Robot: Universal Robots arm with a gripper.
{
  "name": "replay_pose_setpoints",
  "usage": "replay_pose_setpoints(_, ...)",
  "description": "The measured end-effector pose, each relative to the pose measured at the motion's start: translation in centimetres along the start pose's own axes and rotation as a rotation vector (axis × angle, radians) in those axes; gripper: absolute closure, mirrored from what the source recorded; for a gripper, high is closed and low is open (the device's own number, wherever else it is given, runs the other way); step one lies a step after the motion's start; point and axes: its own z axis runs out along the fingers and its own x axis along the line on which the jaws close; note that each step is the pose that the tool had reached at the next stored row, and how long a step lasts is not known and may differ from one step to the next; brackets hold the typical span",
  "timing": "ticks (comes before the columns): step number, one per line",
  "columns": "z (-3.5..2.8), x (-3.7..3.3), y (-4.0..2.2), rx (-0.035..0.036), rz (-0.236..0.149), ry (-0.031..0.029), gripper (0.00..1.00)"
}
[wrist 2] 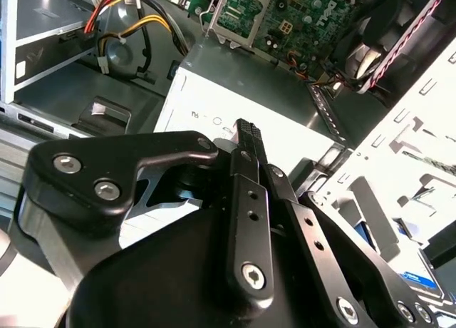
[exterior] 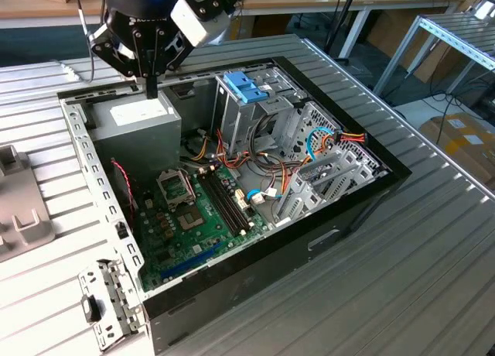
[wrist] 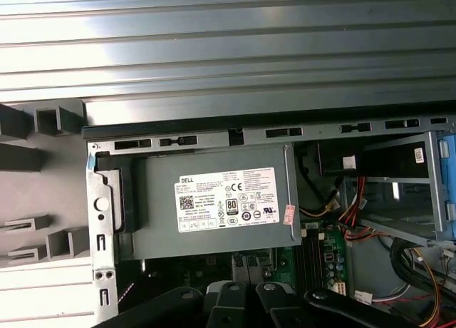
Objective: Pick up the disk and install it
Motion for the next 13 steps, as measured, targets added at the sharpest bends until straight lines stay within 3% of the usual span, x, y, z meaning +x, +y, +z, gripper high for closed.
replay_pose_setpoints(13,-0.03,0.98,-0.07,0.0,0.0,0.0,0.89)
